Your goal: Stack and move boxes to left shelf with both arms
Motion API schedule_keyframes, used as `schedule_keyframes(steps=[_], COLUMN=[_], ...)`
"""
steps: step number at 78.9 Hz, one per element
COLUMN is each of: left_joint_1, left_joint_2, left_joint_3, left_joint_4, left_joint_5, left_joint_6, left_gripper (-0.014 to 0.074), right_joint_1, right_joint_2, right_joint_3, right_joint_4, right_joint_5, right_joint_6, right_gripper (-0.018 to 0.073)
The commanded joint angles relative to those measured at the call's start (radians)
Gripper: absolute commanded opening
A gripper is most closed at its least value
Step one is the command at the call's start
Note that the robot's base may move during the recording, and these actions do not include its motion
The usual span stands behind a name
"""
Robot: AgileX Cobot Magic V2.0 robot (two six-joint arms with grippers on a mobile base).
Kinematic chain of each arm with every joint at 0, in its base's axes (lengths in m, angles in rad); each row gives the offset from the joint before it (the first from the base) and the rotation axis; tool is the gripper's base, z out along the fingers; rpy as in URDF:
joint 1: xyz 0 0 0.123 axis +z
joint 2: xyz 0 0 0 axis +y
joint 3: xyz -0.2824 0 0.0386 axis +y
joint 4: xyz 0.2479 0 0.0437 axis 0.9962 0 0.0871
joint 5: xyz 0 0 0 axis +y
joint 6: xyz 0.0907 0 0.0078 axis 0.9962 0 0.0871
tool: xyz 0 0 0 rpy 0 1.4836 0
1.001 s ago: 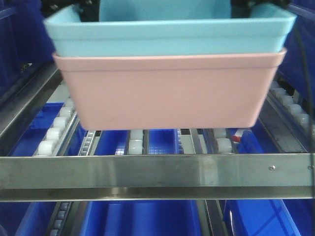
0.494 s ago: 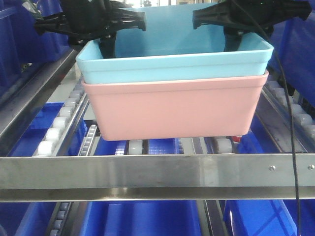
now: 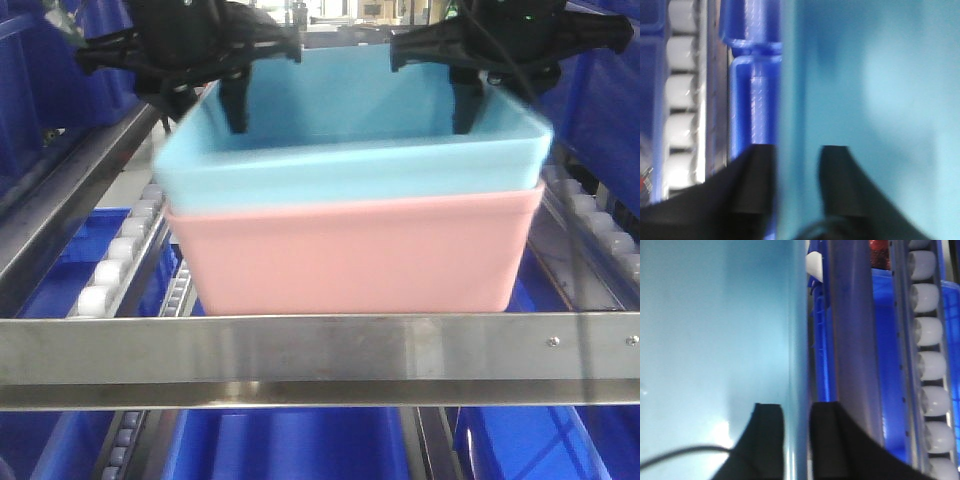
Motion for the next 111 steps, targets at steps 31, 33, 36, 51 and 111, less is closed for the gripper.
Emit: schedule_keyframes(steps=[31,33,36,51,111], left_joint_1=[-0.01,-0.008,-0.008,-0.008,-0.019], left_joint_2=[-0.06,-0.06,-0.06,-0.06,-0.747], left_joint_3=[-0.197,-0.199,-0.202,-0.206,0.576], left_joint_4=[0.031,0.031,0.031,0.081,-0.043], left_joint_5=[0.145,0.14,0.127,0.138,-0.443], left_joint_6=[0.021,0.021,0.021,0.043,0.201], left_gripper=[0.0012,-0.0023,0.0004,-0.0001,0.0], right_joint_1=[0.016,0.016,0.016,0.017,0.069], right_joint_2=[-0.106,-0.109,-0.108,-0.103,-0.734], right_joint_3=[-0.115,-0.115,-0.115,-0.115,0.48], right_joint_4=[-0.03,-0.03,-0.03,-0.03,-0.03], right_joint_5=[0.068,0.06,0.052,0.049,-0.548], right_joint_6=[-0.043,-0.043,-0.043,-0.043,-0.228], right_gripper=[0.0052,0.0086,0.0112,0.0122,0.005])
